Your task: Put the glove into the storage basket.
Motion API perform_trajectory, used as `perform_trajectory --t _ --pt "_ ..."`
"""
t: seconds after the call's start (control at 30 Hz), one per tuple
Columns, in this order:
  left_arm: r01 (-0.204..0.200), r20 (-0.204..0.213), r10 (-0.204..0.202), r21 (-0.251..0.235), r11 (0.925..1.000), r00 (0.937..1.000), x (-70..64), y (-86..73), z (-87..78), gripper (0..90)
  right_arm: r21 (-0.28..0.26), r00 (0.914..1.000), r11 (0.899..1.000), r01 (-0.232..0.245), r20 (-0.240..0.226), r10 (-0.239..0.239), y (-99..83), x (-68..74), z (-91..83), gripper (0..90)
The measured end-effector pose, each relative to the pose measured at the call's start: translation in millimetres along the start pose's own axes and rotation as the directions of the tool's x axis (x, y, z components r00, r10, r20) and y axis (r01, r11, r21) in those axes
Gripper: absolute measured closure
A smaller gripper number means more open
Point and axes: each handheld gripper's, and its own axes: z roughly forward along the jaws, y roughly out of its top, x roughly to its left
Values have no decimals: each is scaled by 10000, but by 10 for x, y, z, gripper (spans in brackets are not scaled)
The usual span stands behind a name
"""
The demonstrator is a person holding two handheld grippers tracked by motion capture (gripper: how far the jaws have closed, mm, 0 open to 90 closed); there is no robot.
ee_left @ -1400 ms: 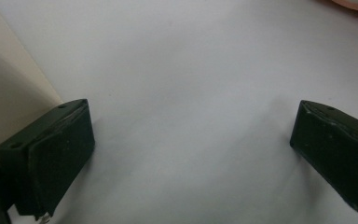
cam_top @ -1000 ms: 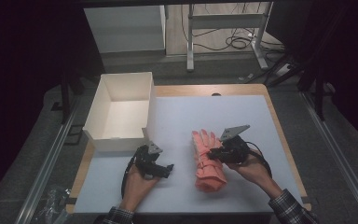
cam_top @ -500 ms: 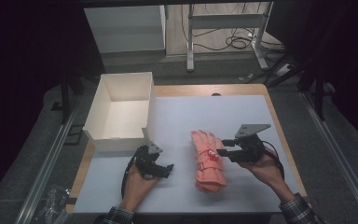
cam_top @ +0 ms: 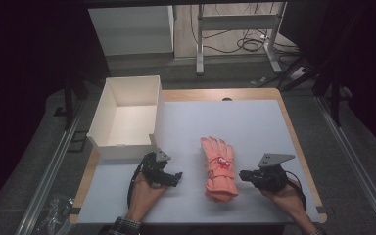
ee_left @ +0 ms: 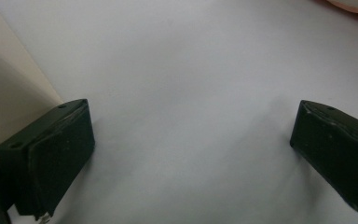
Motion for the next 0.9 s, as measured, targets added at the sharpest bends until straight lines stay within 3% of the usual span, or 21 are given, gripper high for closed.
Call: perform_trajectory --t 0.1,0.4,0.9 --pt "4 2 -4 -4 10000 10000 0 0 0 0 110 9999 9999 -9 -128 10 -105 48 28 887" --pt "6 4 -6 -7 10000 10000 0 0 0 0 219 9993 9998 -17 -386 26 -305 179 99 890" --pt "11 12 -11 -7 10000 10000 1 0 0 0 218 9979 9996 180 -631 -166 -352 295 161 887"
